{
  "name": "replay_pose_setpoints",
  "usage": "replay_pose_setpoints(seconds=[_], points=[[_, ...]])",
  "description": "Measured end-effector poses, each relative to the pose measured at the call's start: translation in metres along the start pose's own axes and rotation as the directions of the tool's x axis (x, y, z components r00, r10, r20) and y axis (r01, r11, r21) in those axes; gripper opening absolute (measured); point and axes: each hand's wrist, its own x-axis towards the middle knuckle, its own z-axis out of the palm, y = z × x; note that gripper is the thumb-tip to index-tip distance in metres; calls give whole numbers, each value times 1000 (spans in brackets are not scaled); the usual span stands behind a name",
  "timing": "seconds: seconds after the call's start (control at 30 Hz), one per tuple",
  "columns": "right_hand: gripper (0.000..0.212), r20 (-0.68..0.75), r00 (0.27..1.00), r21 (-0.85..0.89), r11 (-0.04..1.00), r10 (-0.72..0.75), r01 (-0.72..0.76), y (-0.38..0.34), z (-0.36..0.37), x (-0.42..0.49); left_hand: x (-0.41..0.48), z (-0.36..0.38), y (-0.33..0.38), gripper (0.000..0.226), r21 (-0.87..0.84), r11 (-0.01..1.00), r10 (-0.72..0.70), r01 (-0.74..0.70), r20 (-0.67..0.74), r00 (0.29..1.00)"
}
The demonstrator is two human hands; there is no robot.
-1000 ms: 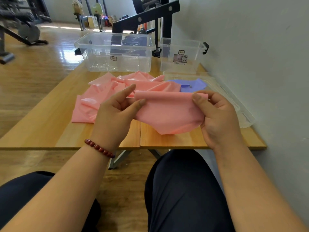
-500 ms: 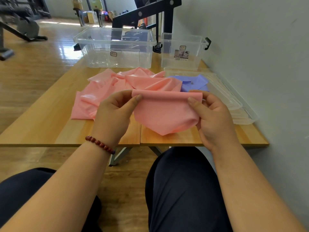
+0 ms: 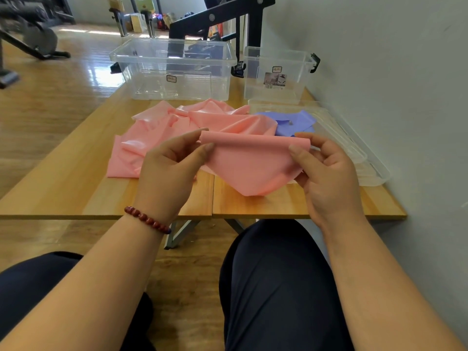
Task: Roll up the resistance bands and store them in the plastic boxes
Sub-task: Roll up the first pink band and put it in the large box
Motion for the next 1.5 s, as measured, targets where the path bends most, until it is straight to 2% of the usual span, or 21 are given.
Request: replay_pose_setpoints(seconds=[0.07, 0.2, 0.3, 0.4, 0.53, 0.6, 0.73, 0.8, 0.87, 0.93, 1.0, 1.1, 1.2, 1.27, 1.37, 1.5], points=[[15, 4, 1000, -2, 1000, -2, 2, 1, 0, -1, 0, 0, 0, 21, 4, 1000, 4, -4, -26, 1000], [4, -1, 1000, -13, 1000, -21, 21, -1, 0, -3, -1, 0, 0, 8, -17, 1000, 2, -3, -49, 999], [8, 10, 1000, 60, 998, 15, -15, -2, 0, -2, -2, 1, 0, 5, -33, 999, -3, 1, -50, 999], [12, 1, 1000, 85, 996, 29, -29, -2, 1, -2, -2, 2, 0, 12, -52, 999, -5, 1, -62, 998], [9, -20, 1000, 75, 997, 7, -5, -2, 2, -3, -4, 0, 1, 28, -73, 997, 16, -17, -9, 1000], [9, -12, 1000, 66, 998, 1, -1, -2, 2, -3, -4, -1, 1, 22, -52, 998, 40, -41, -22, 999], [17, 66, 997, -34, 998, -41, 43, -3, 1, -3, -1, 0, 1, 12, -18, 999, 47, -47, -51, 998], [30, 141, 988, -122, 990, -59, 76, -3, -1, -3, -1, 1, 2, 11, -14, 998, 54, -55, -39, 998], [30, 178, 980, -229, 965, -89, 129, -3, -2, -3, -2, 2, 6, 13, -28, 997, 68, -68, -7, 998], [23, 143, 981, -264, 950, -129, 164, -5, -4, -1, -2, 3, 11, 24, -71, 994, 81, -77, 48, 996], [19, 96, 985, -223, 962, -141, 159, -9, -6, 1, 2, 4, 15, 35, -112, 991, 83, -68, 127, 988], [17, 67, 988, -168, 975, -137, 147, -16, -8, 5, 11, 6, 19, 51, -69, 996, 68, -53, 253, 965], [18, -3, 989, -120, 982, -150, 149, -25, -8, 10, 24, 10, 20, 26, 176, 981, 13, -83, 364, 931], [15, -80, 984, -82, 985, -160, 154, -33, -9, 13, 37, 11, 18, 14, 282, 957, -42, -73, 380, 924], [12, -197, 967, -29, 987, -162, 159, -42, -13, 16, 56, 10, 17, 7, 318, 945, -46, -81, 373, 927], [10, -290, 946, -40, 989, -145, 140, -40, -21, 15, 68, 13, 25, 8, 254, 963, 2, -94, 342, 940]])
